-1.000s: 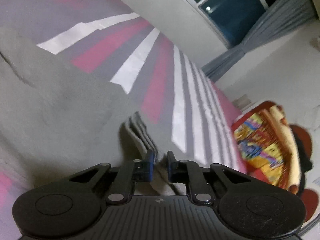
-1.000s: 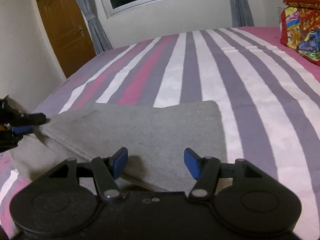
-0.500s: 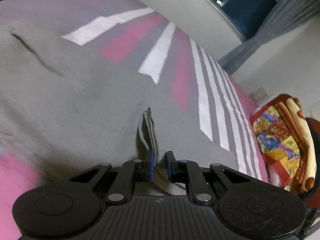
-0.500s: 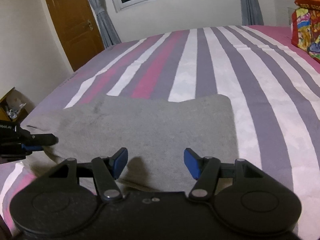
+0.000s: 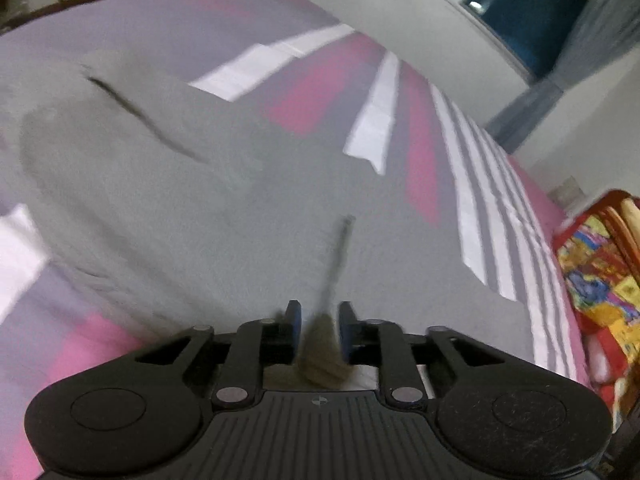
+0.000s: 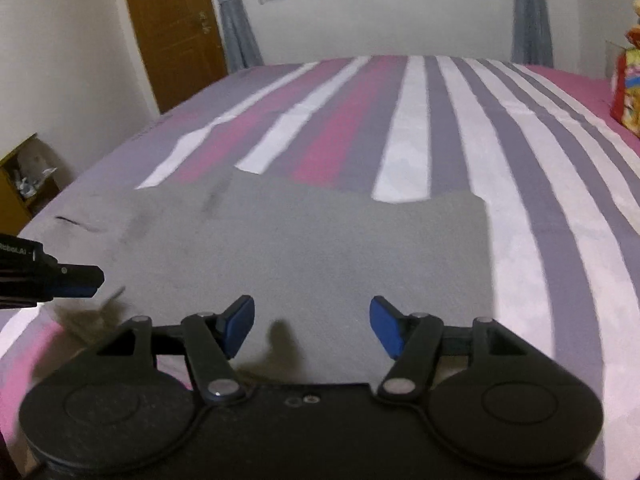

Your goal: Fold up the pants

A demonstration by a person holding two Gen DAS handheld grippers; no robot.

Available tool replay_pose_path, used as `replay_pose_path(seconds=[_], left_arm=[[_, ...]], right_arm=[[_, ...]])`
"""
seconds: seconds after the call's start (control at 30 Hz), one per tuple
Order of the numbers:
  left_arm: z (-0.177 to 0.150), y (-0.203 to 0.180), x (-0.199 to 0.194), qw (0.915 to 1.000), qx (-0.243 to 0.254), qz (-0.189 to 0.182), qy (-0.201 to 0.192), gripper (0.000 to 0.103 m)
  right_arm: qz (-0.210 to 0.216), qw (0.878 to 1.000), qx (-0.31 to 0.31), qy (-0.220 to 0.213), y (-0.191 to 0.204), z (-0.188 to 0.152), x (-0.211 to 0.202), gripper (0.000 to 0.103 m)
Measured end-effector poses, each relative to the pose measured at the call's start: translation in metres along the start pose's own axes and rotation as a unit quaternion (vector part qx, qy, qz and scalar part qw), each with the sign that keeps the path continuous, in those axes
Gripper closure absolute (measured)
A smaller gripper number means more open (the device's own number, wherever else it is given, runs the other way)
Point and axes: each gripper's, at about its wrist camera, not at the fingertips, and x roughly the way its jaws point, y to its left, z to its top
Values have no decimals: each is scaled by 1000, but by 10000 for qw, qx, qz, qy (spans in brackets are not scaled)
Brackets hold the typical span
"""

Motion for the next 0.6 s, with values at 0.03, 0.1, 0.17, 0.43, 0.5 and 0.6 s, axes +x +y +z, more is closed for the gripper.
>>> replay_pose_path(seconds=[0.03,0.1,0.17,0.43,0.5,0.6], left_arm=[[1,9,-4,9998,-134,105,-33,60],[0,31,-13,9989,-422,212,-68,56],[0,50,-27,9972,-681,273,-162,56],[6,140,-59,9801,-1707,802,-617,38],[7,155,-55,9765,-1923,767,-598,38],[5,173,-40,9719,-2216,528,-587,38]], right_arm=[[33,10000,-47,44,5,0,5,39],[-21,9986,-311,427,18,-6,24,38],[-200,9971,-590,427,28,-10,26,37],[592,9980,-197,127,51,4,20,38],[657,9972,-300,208,61,3,26,38],[665,9964,-382,362,70,0,33,38]])
